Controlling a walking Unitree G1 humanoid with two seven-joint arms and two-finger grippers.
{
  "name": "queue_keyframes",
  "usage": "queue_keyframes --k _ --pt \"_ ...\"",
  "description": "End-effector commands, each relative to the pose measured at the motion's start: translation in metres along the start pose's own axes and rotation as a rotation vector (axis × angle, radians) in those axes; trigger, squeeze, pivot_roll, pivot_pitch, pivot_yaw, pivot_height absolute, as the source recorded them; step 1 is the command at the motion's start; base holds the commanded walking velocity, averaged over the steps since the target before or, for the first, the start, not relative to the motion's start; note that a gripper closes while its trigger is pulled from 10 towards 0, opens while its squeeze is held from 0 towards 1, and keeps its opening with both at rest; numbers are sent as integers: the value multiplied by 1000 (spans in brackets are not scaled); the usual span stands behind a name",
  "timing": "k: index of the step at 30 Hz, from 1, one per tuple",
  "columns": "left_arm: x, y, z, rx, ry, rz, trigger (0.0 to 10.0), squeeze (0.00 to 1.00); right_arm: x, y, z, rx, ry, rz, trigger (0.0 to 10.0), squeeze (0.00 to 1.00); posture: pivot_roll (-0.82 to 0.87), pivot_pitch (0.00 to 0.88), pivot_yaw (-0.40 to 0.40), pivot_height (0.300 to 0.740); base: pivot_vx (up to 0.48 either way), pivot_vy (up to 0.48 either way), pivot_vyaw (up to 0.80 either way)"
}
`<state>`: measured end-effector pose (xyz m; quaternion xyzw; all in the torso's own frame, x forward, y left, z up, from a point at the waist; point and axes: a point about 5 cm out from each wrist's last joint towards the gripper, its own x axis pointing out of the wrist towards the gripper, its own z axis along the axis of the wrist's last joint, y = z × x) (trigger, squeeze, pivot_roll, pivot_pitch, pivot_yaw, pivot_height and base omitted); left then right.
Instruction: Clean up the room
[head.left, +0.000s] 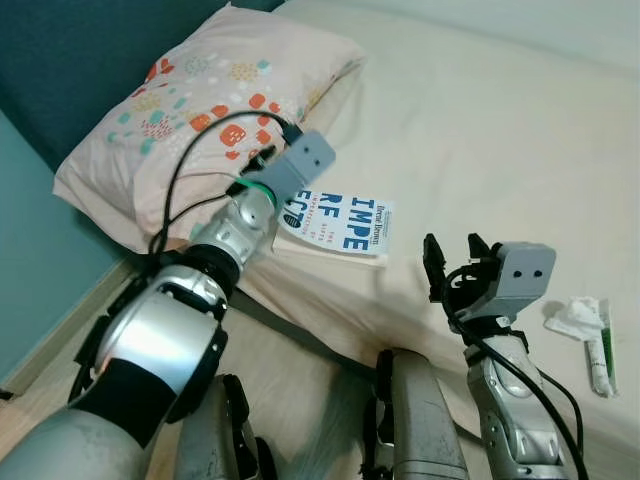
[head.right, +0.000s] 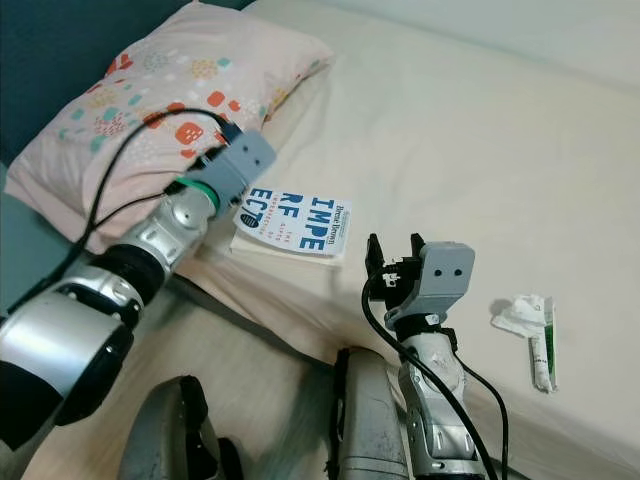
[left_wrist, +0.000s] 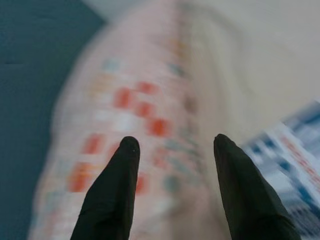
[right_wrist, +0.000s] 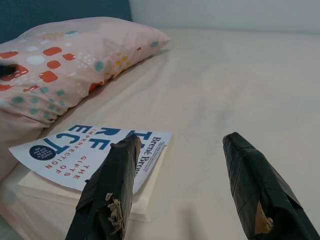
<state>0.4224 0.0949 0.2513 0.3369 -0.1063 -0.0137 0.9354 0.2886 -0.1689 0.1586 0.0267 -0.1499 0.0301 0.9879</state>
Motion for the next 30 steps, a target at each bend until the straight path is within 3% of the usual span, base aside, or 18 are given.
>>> queue_keyframes --k 1,2,3,5,10,15,16,17,18,20,21,22,23,25,26,27,29,30 --pt "0 3 3 -168 -19 13 10000 0 -3 0 -6 8 22 -10 10000 0 -123 228 111 561 0 0 0" --pt "-2 -6 6 -367 -50 -87 10000 0 -5 1 -6 14 19 -13 10000 0 -118 223 114 561 0 0 0" --pt "-2 -6 6 -367 -50 -87 10000 0 -5 1 -6 14 19 -13 10000 0 -118 223 114 561 0 0 0" --pt "-9 -21 8 -568 -101 -239 10000 0 -8 4 -6 39 13 -27 10000 0 -107 212 116 561 0 0 0" --pt "-31 -32 6 -751 -178 -368 10000 0 -10 9 -1 55 -17 -22 10000 0 -88 192 117 561 0 0 0" --pt "-59 -38 -1 -778 -155 -404 10000 0 -9 9 2 50 -29 -21 10000 0 -85 178 113 561 0 0 0" --pt "-79 -58 -18 -674 -54 -448 10000 0 -8 5 1 39 -24 -27 10000 0 -83 170 106 561 0 0 0" --pt "-81 -69 -30 -669 50 -445 10000 0 -7 2 0 35 -20 -29 10000 0 -80 168 103 561 0 0 0" --pt "-81 -69 -30 -669 50 -445 10000 0 -7 2 0 35 -20 -29 10000 0 -80 168 103 561 0 0 0" --pt "-79 -84 -47 -787 216 -433 10000 0 -5 0 -1 29 -15 -30 10000 0 -86 166 102 561 0 0 0" --pt "-79 -84 -47 -787 216 -433 10000 0 -5 0 -1 29 -15 -30 10000 0 -86 166 102 561 0 0 0" --pt "-78 -94 -53 -855 294 -433 10000 659 -4 -1 -1 26 -15 -31 10000 0 -91 170 97 561 0 0 0" --pt "-78 -103 -57 -878 328 -430 10000 1000 -2 -3 0 21 -15 -34 10000 0 -92 172 97 561 0 0 0" --pt "-78 -109 -59 -884 345 -429 10000 1000 -1 -4 0 17 -16 -35 10000 0 -95 176 96 561 0 0 0" --pt "-78 -108 -54 -691 247 -411 10000 1000 0 -6 -3 12 -2 -44 10000 0 -95 176 96 561 0 0 0" --pt "-78 -108 -54 -691 247 -411 10000 1000 0 -6 -3 12 -2 -44 10000 0 -95 176 96 561 0 0 0" --pt "-82 -107 -40 -457 87 -401 10000 1000 1 -10 -9 27 24 -65 10000 0 -95 180 96 561 0 0 0" --pt "-82 -107 -40 -457 87 -401 10000 1000 1 -10 -9 27 24 -65 10000 0 -95 180 96 561 0 0 0"
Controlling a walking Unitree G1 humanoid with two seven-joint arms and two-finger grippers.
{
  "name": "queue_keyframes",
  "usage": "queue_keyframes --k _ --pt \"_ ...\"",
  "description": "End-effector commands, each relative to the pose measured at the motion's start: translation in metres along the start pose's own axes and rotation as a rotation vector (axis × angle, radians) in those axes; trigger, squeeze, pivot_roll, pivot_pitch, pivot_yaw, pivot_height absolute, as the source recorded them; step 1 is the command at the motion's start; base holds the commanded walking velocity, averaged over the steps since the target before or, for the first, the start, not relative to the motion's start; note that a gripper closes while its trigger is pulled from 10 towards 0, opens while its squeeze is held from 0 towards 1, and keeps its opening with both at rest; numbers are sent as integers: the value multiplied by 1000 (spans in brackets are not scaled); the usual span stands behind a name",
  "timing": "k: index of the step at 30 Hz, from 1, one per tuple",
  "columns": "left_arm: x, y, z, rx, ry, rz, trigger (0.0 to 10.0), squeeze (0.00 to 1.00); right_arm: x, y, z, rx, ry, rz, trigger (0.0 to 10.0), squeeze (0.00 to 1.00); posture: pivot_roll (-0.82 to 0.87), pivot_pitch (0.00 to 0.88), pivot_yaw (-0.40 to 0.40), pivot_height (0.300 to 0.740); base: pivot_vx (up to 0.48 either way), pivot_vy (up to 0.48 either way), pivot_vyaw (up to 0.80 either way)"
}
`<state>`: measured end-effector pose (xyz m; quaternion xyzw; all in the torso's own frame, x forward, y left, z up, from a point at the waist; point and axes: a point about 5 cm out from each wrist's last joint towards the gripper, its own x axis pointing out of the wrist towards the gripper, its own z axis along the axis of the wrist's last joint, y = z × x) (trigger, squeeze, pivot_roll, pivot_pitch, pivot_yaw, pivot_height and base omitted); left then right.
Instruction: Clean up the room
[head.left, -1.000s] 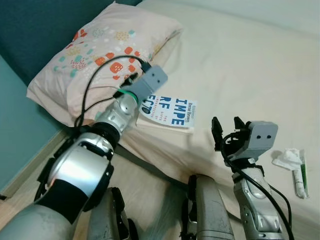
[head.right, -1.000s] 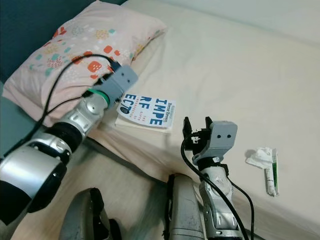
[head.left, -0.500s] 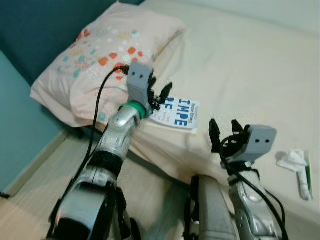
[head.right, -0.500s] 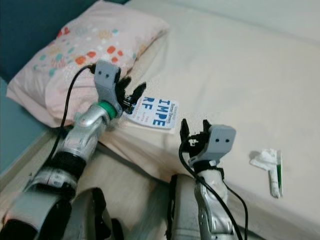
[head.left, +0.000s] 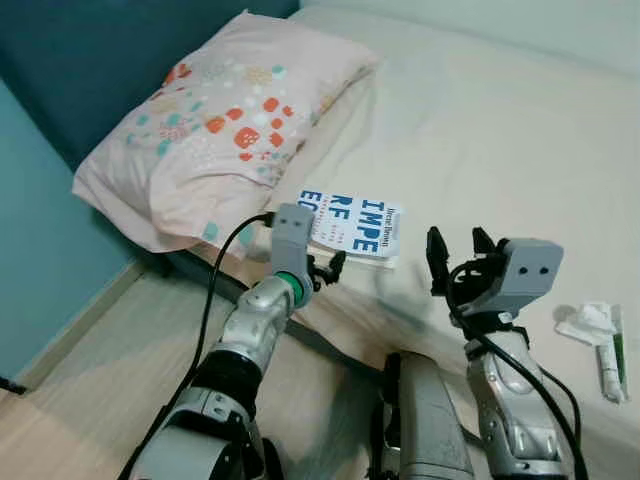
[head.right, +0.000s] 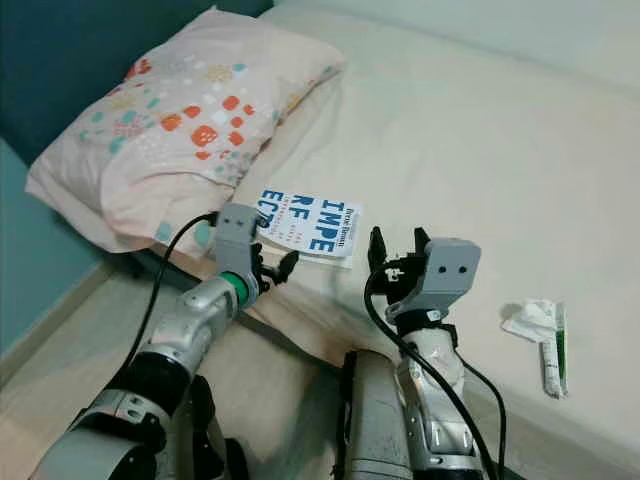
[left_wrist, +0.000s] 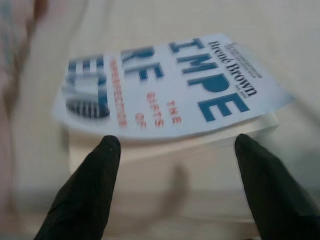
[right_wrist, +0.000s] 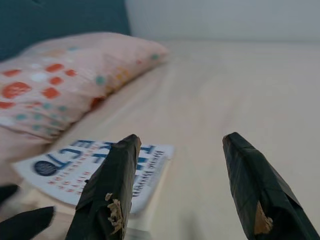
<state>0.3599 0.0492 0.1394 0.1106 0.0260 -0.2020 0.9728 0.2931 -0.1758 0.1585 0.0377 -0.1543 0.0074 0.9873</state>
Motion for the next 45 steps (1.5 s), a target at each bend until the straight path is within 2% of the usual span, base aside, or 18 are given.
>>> queue_keyframes --k 1,2,7,10,11,21,22,25,27,32,33,34,35,36,37,39,40,45 --pt "-2 -9 6 156 -76 -10 10000 1000 -2 -4 -8 19 38 -20 10000 0 -93 191 98 561 0 0 0" --pt "-2 -9 6 156 -76 -10 10000 1000 -2 -4 -8 19 38 -20 10000 0 -93 191 98 561 0 0 0" --pt "7 -19 34 495 -222 -68 10000 1000 4 -2 -7 27 28 -6 10000 0 -94 207 103 561 0 0 0" --pt "9 -23 34 543 -224 -85 10000 984 5 -1 -6 28 26 -4 10000 0 -91 212 106 561 0 0 0" --pt "12 -27 32 563 -215 -99 10000 0 7 0 -6 28 24 -1 10000 0 -93 216 108 561 0 0 0" --pt "19 -53 19 695 -170 -128 10000 0 23 9 3 43 -7 22 10000 0 -114 235 102 561 0 0 0" --pt "23 -53 26 721 -196 -63 8745 0 30 15 11 51 -33 55 10000 0 -127 245 98 561 0 0 0" --pt "24 -53 29 738 -208 -42 8784 0 31 17 13 53 -40 65 10000 0 -127 245 98 561 0 0 0" --pt "26 -56 30 801 -203 -42 6588 0 33 19 16 54 -46 73 10000 0 -135 253 98 561 0 0 0" --pt "28 -57 29 840 -186 -51 6549 0 32 20 17 55 -51 75 10000 0 -145 261 101 561 0 0 0" --pt "28 -58 29 854 -171 -63 4275 0 32 20 18 55 -54 75 10000 0 -153 266 103 561 0 0 0" --pt "29 -59 28 842 -147 -89 7529 0 30 20 19 55 -54 73 10000 0 -167 277 108 561 0 0 0" --pt "29 -59 28 842 -147 -89 7529 0 30 20 19 55 -54 73 10000 0 -167 277 108 561 0 0 0" --pt "29 -59 27 780 -120 -132 10000 0 26 17 18 60 -51 59 10000 0 -169 280 108 561 0 0 0" --pt "29 -59 25 709 -94 -179 10000 0 23 12 18 58 -46 43 10000 0 -169 280 108 561 0 0 0" --pt "29 -59 25 709 -94 -179 10000 0 23 12 18 58 -46 43 10000 0 -169 280 108 561 0 0 0" --pt "29 -54 28 611 -103 -228 10000 0 8 -9 11 27 -17 -18 10000 0 -150 289 107 561 0 0 0" --pt "29 -49 31 650 -131 -195 10000 0 0 -21 8 3 2 -47 10000 0 -150 289 107 561 0 0 0"
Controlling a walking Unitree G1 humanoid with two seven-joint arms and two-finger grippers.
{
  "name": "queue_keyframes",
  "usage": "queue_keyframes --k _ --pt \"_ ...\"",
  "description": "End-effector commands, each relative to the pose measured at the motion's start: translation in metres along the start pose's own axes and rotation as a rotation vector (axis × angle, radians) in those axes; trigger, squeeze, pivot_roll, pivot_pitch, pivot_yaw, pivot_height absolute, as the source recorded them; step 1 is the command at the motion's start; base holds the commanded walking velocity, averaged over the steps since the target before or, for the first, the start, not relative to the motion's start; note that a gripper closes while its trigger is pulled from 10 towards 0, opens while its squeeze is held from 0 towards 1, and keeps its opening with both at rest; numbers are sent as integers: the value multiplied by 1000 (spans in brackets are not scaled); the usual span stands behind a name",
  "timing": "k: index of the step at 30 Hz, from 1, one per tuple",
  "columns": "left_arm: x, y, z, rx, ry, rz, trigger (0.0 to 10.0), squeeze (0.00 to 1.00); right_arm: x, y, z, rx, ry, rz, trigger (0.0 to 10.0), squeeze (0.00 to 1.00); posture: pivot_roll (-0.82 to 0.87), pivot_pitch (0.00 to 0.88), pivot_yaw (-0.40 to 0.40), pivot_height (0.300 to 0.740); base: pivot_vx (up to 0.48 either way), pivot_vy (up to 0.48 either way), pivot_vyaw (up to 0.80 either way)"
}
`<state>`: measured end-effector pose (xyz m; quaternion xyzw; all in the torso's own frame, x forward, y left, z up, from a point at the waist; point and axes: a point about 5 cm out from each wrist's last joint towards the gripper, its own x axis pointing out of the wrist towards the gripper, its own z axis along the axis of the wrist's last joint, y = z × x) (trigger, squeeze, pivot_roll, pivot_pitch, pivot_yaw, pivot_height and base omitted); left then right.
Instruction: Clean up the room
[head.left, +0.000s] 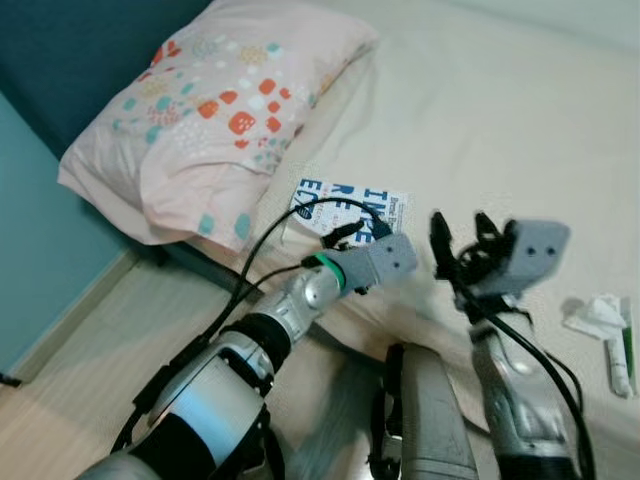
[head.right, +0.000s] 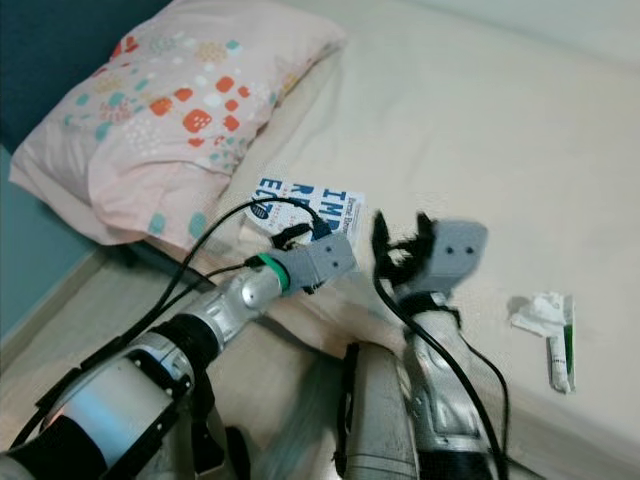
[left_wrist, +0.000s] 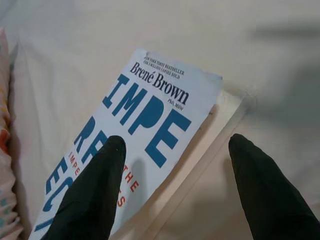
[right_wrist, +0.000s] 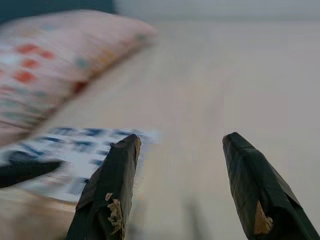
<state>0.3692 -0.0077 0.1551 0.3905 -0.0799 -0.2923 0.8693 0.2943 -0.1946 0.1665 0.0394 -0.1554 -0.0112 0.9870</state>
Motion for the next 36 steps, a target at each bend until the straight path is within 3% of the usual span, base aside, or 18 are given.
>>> queue_keyframes --k 1,2,4,5,6,7,10,11,13,14,17,18,20,21,22,23,26,36 --pt "1 -3 5 25 -21 -7 10000 0 -3 -3 -1 5 6 -10 10000 0 -150 289 107 561 0 0 0" --pt "2 -1 6 134 -21 55 10000 0 -2 -4 2 -3 2 -10 10000 0 -181 298 102 561 0 0 0" --pt "2 0 6 174 -21 72 10000 0 -1 -4 4 -4 -1 -8 10000 0 -181 298 102 561 0 0 0" --pt "2 -1 6 206 -19 73 9098 0 1 -2 6 -2 -9 -3 10000 0 -192 303 100 561 0 0 0" --pt "2 -1 6 206 -19 73 9098 0 1 -2 6 -2 -9 -3 10000 0 -192 303 100 561 0 0 0" --pt "2 -1 4 285 -25 69 8941 0 3 2 10 -6 -12 18 10000 0 -209 310 94 561 0 0 0" --pt "1 0 3 323 -27 66 8863 0 2 3 11 -11 -9 30 10000 0 -222 316 91 561 0 0 0" --pt "1 2 2 357 -30 63 7961 0 1 3 12 -17 -6 38 10000 0 -233 319 90 561 0 0 0" --pt "1 2 2 357 -30 63 7961 0 1 3 12 -17 -6 38 10000 0 -233 319 90 561 0 0 0" --pt "0 6 -1 390 -23 63 7098 0 -2 2 13 -23 -4 42 10000 0 -240 322 89 561 0 0 0" --pt "-1 11 -6 421 2 62 7529 0 -5 -2 15 -31 -4 39 10000 0 -255 326 89 561 0 0 0" --pt "-2 16 -11 441 30 68 6275 0 -7 -5 17 -39 -2 36 10000 0 -261 326 88 561 0 0 0" --pt "-3 20 -14 451 49 74 6275 0 -9 -6 18 -43 -1 33 10000 0 -261 326 88 561 0 0 0" --pt "-3 23 -16 450 64 82 4745 0 -10 -7 18 -44 0 31 10000 0 -265 327 87 561 0 0 0" --pt "-3 26 -17 446 75 94 2471 0 -10 -7 18 -44 2 30 10000 0 -265 327 87 561 0 0 0" --pt "-3 26 -17 446 75 94 2471 0 -10 -7 18 -44 2 30 10000 0 -265 327 87 561 0 0 0" --pt "-3 29 -18 453 88 108 0 0 -11 -4 18 -41 9 32 10000 0 -267 326 86 561 0 0 0" --pt "-2 37 -14 455 98 152 0 0 -13 -6 20 -45 16 25 10000 0 -280 328 87 561 0 0 0"
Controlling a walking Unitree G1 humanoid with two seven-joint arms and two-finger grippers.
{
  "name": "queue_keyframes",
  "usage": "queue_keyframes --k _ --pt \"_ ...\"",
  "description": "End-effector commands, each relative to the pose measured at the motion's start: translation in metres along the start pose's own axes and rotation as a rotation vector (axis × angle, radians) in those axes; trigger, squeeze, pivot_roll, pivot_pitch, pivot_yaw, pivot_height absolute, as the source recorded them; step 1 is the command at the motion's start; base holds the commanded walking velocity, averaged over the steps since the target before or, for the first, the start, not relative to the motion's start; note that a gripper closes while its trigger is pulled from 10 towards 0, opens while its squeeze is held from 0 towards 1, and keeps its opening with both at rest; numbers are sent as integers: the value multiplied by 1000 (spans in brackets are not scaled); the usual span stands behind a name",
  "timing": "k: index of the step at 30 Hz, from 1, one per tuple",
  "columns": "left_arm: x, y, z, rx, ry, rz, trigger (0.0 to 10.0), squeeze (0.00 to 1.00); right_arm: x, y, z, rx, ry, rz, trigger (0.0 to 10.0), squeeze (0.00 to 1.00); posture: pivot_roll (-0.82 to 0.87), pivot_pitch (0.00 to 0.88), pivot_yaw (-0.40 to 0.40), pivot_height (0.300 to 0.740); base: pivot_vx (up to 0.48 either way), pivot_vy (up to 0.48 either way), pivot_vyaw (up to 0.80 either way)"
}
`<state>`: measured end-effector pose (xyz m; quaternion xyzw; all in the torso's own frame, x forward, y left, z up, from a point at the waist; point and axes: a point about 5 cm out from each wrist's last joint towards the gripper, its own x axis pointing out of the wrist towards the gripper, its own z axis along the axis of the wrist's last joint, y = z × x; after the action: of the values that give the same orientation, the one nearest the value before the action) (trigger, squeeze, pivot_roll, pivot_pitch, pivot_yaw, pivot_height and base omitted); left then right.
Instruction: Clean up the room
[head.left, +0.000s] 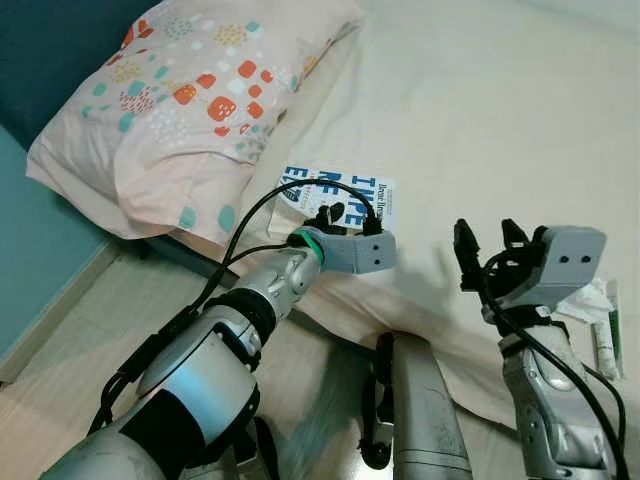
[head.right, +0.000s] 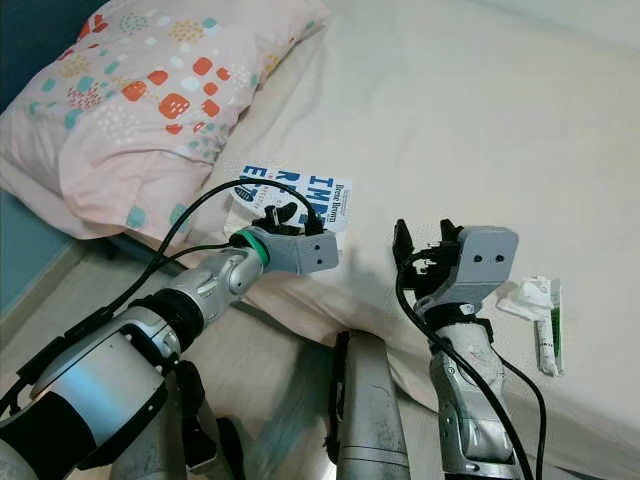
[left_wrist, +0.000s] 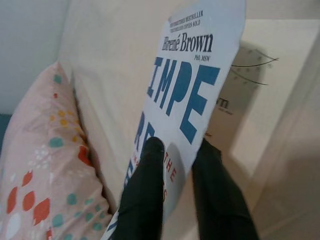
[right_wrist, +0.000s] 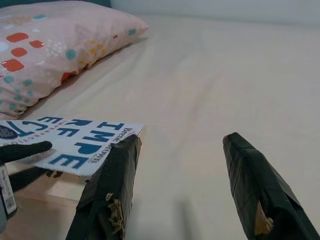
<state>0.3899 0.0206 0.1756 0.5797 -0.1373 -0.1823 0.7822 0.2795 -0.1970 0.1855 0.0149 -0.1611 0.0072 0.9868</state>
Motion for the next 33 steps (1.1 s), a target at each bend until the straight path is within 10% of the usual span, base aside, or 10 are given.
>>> queue_keyframes --k 1,20,21,22,33 --pt "-1 -3 -2 4 13 -8 0 0 -5 -5 -3 -2 27 -19 10000 0 -280 328 87 561 0 0 0" --pt "-12 -21 -13 98 -84 -189 0 0 -4 0 -7 18 43 -17 10000 0 -230 327 88 561 0 0 0" --pt "-12 -21 -13 107 -96 -193 3647 0 -4 0 -8 19 44 -17 10000 0 -230 327 88 561 0 0 0" --pt "-13 -20 -13 123 -115 -204 10000 0 -4 0 -8 21 45 -18 10000 0 -224 325 88 561 0 0 0" --pt "-18 -25 -8 311 -272 -212 10000 0 -3 0 -9 24 44 -20 10000 0 -225 324 89 561 0 0 0"
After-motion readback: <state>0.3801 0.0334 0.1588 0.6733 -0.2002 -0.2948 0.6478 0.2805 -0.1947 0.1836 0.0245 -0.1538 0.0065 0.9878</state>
